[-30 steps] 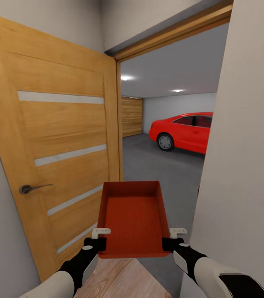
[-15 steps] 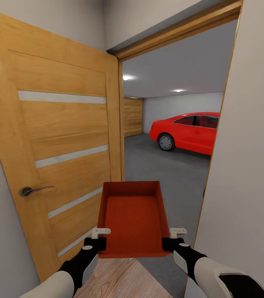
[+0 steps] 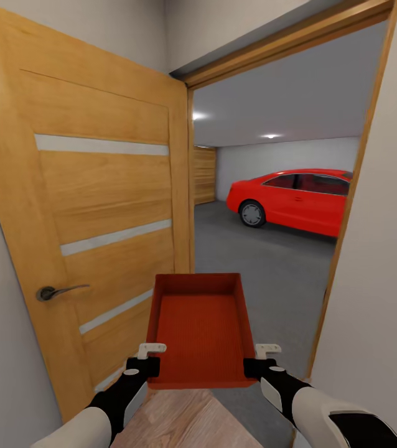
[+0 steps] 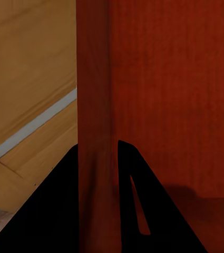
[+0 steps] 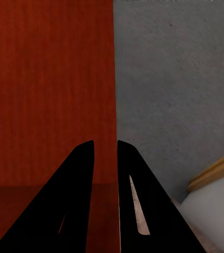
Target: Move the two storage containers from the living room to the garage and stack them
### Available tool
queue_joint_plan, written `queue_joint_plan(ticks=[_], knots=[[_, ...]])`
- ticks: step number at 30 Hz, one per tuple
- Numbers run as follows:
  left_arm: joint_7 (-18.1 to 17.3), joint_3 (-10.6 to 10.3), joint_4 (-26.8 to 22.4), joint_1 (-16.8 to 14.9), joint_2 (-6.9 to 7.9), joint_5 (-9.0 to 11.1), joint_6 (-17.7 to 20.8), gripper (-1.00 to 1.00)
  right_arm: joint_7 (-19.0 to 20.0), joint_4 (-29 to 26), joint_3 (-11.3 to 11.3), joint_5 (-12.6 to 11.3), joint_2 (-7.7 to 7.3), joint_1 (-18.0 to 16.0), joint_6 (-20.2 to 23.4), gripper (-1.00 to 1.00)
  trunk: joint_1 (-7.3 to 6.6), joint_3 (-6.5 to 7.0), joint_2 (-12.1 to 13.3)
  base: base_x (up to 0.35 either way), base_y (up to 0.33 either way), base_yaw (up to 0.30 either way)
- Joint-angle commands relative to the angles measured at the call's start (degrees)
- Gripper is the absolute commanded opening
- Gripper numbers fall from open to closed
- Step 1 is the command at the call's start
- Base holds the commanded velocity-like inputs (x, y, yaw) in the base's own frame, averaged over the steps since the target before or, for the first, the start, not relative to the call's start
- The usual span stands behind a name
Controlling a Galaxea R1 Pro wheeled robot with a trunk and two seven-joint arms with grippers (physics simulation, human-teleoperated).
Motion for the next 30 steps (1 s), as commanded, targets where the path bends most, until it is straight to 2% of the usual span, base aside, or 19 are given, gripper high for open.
queue_joint_plan(ticks=[1, 7, 15, 30], knots=[[1.79, 1.30, -0.04, -0.02, 0.08, -0.05, 0.35, -1.00, -1.13, -0.12, -1.28, -0.10, -0.66, -0.03, -0.29, -1.00, 0.03, -0.02, -0.04, 0.155, 0.264, 0.000], [1.82, 1.28, -0.10, -0.02, 0.07, -0.05, 0.32, -1.00, -1.16, -0.10, -1.30, -0.10, -0.60, -0.03, -0.25, -1.00, 0.03, -0.02, -0.04, 0.156, 0.267, -0.031], [1.84, 1.12, -0.23, -0.02, 0.06, -0.06, -0.24, -1.00, -1.58, -0.06, -1.33, -0.10, -0.50, -0.03, -0.23, -1.00, 0.03, -0.02, -0.04, 0.136, 0.225, -0.210], [1.89, 1.01, -0.33, -0.02, 0.06, -0.13, -0.37, -1.00, -1.65, -0.11, -1.33, -0.10, -0.49, -0.03, -0.23, -1.00, 0.03, -0.02, -0.04, 0.007, 0.010, -0.241]])
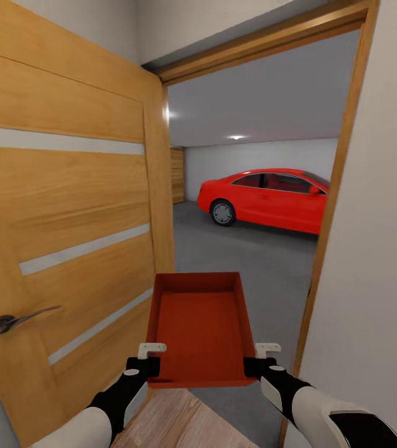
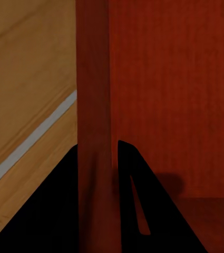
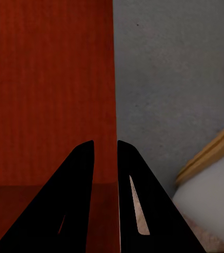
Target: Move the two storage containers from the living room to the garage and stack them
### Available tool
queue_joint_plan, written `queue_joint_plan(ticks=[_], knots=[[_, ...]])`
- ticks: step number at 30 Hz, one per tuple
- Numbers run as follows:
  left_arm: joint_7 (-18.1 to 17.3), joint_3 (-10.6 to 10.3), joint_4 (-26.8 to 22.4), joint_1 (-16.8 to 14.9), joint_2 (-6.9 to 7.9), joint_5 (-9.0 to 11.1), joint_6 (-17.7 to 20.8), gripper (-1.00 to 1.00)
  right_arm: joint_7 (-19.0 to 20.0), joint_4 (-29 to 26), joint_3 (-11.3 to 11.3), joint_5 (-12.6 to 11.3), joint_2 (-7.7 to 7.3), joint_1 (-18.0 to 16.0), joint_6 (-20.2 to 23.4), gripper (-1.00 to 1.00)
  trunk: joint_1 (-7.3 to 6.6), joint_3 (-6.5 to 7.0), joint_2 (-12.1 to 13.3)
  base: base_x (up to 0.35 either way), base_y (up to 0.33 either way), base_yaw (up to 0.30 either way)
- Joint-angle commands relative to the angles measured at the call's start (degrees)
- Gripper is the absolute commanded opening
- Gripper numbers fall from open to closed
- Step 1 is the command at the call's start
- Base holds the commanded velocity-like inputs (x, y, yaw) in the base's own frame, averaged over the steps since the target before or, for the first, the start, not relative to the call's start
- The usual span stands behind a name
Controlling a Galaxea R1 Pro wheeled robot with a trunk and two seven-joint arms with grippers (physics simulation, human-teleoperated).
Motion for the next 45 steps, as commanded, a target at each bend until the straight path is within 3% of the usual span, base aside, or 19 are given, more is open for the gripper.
queue_joint_plan(ticks=[1, 13, 29, 45], knots=[[1.62, 1.52, -0.48, -0.03, 0.09, -0.81, 0.28, -1.00, -1.71, 0.18, -1.30, -0.46, -0.44, 0.00, -0.22, -1.00, 0.02, -0.03, -0.05, 0.000, 0.000, -0.242], [1.55, 1.51, -0.38, -0.03, 0.16, -0.81, 0.28, -1.00, -1.71, 0.22, -1.30, -0.46, -0.44, 0.00, -0.22, -1.00, 0.02, -0.03, -0.05, 0.014, 0.006, -0.242], [1.55, 1.46, -0.39, -0.03, 0.16, -0.81, 0.28, -1.00, -1.71, 0.22, -1.30, -0.46, -0.44, 0.00, -0.22, -1.00, 0.02, -0.03, -0.05, 0.214, 0.119, -0.238], [1.60, 1.54, -0.39, -0.03, 0.16, -0.81, 0.28, -1.00, -1.71, 0.19, -1.30, -0.46, -0.48, 0.00, -0.22, -1.00, 0.02, -0.03, -0.05, 0.204, 0.135, -0.017]])
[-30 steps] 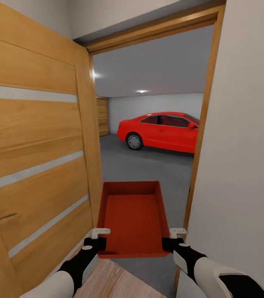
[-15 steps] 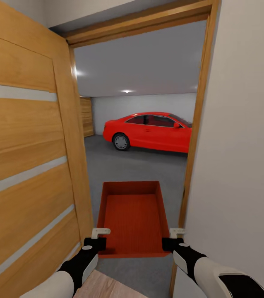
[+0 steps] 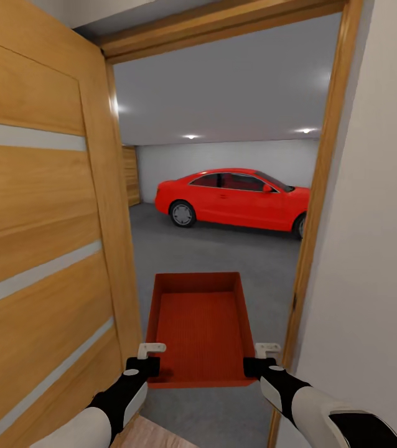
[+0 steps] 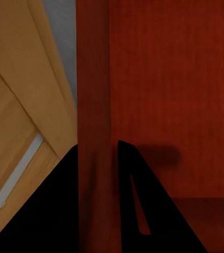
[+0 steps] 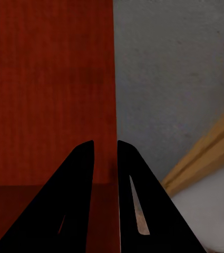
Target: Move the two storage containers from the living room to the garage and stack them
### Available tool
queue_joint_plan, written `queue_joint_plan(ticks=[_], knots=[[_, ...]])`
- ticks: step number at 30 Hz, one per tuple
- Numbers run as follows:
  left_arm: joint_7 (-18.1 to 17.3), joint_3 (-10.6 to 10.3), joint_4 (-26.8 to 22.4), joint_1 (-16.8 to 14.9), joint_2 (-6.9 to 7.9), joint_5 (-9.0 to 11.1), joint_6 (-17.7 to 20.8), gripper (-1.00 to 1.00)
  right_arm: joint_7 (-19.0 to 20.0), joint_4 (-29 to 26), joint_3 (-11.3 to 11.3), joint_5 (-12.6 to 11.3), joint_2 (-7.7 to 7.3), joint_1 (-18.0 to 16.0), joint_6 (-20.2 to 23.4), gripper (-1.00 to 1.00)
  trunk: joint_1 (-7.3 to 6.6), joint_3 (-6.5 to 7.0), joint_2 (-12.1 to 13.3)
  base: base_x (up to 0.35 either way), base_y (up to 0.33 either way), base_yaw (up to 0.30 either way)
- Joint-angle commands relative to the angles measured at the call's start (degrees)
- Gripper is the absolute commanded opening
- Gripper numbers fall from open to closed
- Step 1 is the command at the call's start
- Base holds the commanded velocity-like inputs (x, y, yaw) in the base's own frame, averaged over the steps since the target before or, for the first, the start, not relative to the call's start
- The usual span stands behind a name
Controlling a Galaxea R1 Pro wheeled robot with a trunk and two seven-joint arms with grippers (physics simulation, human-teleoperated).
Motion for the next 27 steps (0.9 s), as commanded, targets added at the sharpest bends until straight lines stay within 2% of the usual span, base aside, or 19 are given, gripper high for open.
queue_joint_plan(ticks=[1, 8, 27], knots=[[1.72, 1.47, -0.34, -0.05, 0.07, -0.82, 0.28, -1.00, -1.62, 0.21, -1.32, -0.45, -0.59, 0.01, -0.23, -1.00, 0.04, -0.02, -0.04, 0.202, 0.170, 0.000], [1.71, 1.46, -0.34, -0.05, 0.07, -0.82, 0.28, -1.00, -1.62, 0.21, -1.32, -0.45, -0.56, 0.01, -0.23, -1.00, 0.04, 0.03, -0.04, 0.202, 0.171, -0.107], [1.71, 1.46, -0.34, -0.05, 0.07, -0.82, 0.28, -1.00, -1.62, 0.21, -1.32, -0.45, -0.53, 0.01, -0.23, -1.00, 0.04, 0.54, -0.04, 0.202, 0.171, -0.229]])
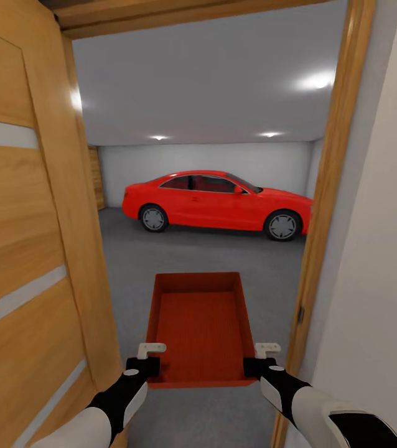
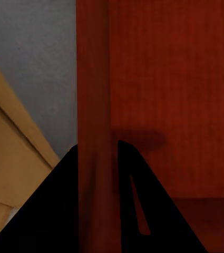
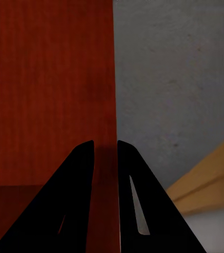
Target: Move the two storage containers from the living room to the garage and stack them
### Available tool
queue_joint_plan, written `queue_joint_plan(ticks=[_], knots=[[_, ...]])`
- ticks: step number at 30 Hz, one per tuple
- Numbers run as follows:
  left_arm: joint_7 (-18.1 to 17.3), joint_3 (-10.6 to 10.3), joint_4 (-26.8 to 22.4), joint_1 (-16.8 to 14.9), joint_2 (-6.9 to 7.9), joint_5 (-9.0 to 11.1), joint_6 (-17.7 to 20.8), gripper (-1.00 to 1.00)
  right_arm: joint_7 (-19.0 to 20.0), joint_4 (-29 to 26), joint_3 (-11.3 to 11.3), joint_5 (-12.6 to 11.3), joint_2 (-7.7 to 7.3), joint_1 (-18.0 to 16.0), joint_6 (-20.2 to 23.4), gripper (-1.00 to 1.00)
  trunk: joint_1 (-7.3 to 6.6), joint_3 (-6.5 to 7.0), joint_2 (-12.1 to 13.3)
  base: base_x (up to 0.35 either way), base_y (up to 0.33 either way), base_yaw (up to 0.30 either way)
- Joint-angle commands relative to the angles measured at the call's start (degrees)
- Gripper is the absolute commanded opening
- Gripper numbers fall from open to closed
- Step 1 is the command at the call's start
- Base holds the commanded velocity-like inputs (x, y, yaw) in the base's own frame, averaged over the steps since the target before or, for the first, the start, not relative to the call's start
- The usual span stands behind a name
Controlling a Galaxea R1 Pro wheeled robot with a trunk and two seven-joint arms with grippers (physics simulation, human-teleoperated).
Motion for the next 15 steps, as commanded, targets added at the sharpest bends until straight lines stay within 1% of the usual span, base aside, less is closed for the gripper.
queue_joint_plan(ticks=[1, 12, 15], knots=[[1.72, 1.47, -0.37, -0.04, 0.08, -0.83, 0.28, -1.00, -1.62, 0.21, -1.31, -0.47, -0.52, 0.00, -0.23, -1.00, 0.04, 0.01, -0.04, 0.202, 0.171, -0.233], [1.71, 1.47, -0.37, -0.04, 0.08, -0.83, 0.28, -1.00, -1.62, 0.21, -1.29, -0.47, -0.52, 0.00, -0.23, -1.00, 0.04, 0.33, -0.04, 0.202, 0.171, -0.231], [1.71, 1.47, -0.37, -0.04, 0.08, -0.83, 0.28, -1.00, -1.62, 0.19, -1.30, -0.47, -0.52, 0.00, -0.23, -1.00, 0.04, 0.36, -0.04, 0.202, 0.171, -0.096]])
